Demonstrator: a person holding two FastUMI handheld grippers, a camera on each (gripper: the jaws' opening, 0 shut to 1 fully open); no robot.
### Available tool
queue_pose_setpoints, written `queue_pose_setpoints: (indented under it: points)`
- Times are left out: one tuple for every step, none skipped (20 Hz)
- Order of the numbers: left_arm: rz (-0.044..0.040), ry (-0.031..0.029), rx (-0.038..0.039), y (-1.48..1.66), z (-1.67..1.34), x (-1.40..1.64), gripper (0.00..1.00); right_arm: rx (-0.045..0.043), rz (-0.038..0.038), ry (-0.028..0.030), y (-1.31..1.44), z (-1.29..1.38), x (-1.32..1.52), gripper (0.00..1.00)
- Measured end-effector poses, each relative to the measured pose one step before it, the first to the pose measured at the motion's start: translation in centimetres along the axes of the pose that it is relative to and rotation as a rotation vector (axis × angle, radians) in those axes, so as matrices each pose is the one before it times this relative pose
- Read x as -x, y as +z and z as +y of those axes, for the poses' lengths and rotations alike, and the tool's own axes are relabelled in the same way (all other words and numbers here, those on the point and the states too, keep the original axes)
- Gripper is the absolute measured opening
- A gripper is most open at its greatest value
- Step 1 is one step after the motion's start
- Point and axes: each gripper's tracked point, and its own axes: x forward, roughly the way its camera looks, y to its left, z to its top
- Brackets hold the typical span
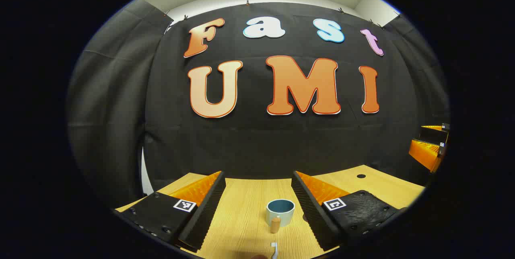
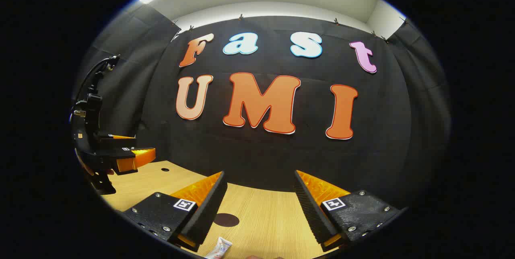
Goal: Put the toothbrush and toothpaste on the desktop into the cup, then pick up the cup and place it on the coaster on the desktop.
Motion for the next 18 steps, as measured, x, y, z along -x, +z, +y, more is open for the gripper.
queue_pose_setpoints:
  points:
    - [-0.00374, -0.00199, 0.00046, 0.113, -0.029, -0.102, 0.99, -0.00065, -0.00314, -0.00016, 0.113, 0.08, 0.013, 0.98]
    - [-0.00071, 0.00033, -0.00046, 0.121, -0.047, -0.009, 0.99, -0.00053, -0.00241, 0.00033, 0.118, 0.049, 0.034, 0.98]
    - [-0.00147, -0.00248, -0.00101, -0.024, -0.062, 0.087, 0.99, -0.00013, -0.00184, 0.00009, 0.022, 0.056, -0.017, 0.98]
    - [0.00015, -0.00188, -0.00138, -0.023, -0.132, 0.035, 0.99, 0.00104, -0.00015, -0.00114, -0.012, -0.028, -0.008, 0.98]
    - [-0.0032, -0.00344, -0.00213, 0.076, -0.249, 0.066, 0.99, 0.00321, 0.00074, 0.00113, -0.116, 0.086, 0.075, 0.98]
    - [-0.00112, -0.0015, -0.00239, 0.078, -0.004, 0.105, 0.99, 0.00349, 0.00278, -0.00116, -0.057, 0.042, -0.023, 0.98]
    - [-0.0015, -0.00056, -0.00034, 0.013, -0.03, 0.029, 0.99, 0.00232, 0.0017, 0.00376, -0.022, 0.08, -0.103, 0.98]
    - [0.00076, -0.00113, 0.00026, 0.032, -0.019, 0.08, 0.99, 0.00108, 0.00214, 0.00285, -0.043, 0.113, 0.052, 0.98]
    - [0.00047, 0.00001, 0.00091, -0.062, -0.078, 0.006, 0.99, -0.00045, 0.00187, 0.00099, -0.077, 0.067, 0.088, 0.98]
    - [0.00028, -0.00113, -0.00147, 0.045, -0.044, -0.068, 0.99, 0.00041, 0.00202, 0.00161, -0.057, 0.027, 0.031, 0.98]
    - [0.00027, 0.00256, -0.00119, 0.033, 0.13, 0.015, 0.99, 0.00015, -0.00001, 0.0008, 0.003, 0.01, 0.009, 0.98]
    - [-0.00088, -0.0004, -0.00086, 0.12, -0.04, 0.067, 0.99, 0.00017, -0.00082, 0.00047, 0.049, 0.049, 0.067, 0.98]
    - [0.00023, 0.00067, 0.00007, -0.152, 0.037, 0.081, 0.99, -0.00165, -0.00147, 0.00095, 0.091, 0.077, -0.095, 0.98]
    - [-0.00127, -0.00088, -0.00076, 0.045, 0.014, 0.026, 0.99, -0.00102, 0.0009, 0.00459, -0.051, 0.119, -0.021, 0.98]
    - [0.00077, 0.00146, -0.0016, 0.065, 0.036, -0.075, 0.99, -0.00064, 0.00179, 0.00043, -0.13, 0.049, 0.02, 0.98]
    - [-0.00096, 0.00005, -0.00055, 0.08, -0.048, 0.046, 0.99, 0.00158, 0.00145, 0.00127, 0.008, 0.068, -0.052, 0.98]
    - [0.00058, -0.00053, 0.00006, -0.109, -0.095, 0.081, 0.99, 0.00226, 0.001, -0.00183, -0.023, -0.026, 0.038, 0.99]
    - [0.00124, 0.00023, 0.00059, -0.004, 0.094, 0.102, 0.99, 0.00128, 0.00072, -0.00016, -0.025, -0.045, -0.062, 0.99]
